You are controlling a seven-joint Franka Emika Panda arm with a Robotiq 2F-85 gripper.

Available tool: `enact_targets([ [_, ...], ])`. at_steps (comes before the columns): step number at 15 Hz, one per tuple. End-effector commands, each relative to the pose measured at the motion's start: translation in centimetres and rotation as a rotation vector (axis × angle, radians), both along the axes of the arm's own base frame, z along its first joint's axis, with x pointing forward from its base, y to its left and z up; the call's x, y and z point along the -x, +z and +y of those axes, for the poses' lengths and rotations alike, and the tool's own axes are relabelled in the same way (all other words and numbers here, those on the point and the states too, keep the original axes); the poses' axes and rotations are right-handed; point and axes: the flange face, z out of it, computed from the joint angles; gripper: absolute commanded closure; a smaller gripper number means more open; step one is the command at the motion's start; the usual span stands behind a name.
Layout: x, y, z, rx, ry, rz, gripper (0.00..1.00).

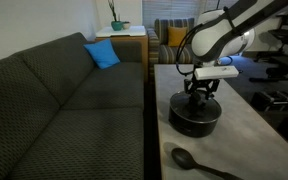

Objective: Put the glass lid on top of the black pot

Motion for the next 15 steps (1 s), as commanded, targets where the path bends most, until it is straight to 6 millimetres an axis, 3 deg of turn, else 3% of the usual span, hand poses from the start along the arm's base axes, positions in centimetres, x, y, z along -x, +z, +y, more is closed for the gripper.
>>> enact_targets([
  [1,0.5,0.4,-0.1,0.034,0.005,-0.025,0.01],
  [9,2.5,4.4,1.4,0.113,0.008,-0.120,0.00],
  [12,4.3,6.4,2.8,0.164,-0.013,-0.113,0.00],
  [15,6.2,8.0,2.7,0.196,-0.007,-0.103,0.00],
])
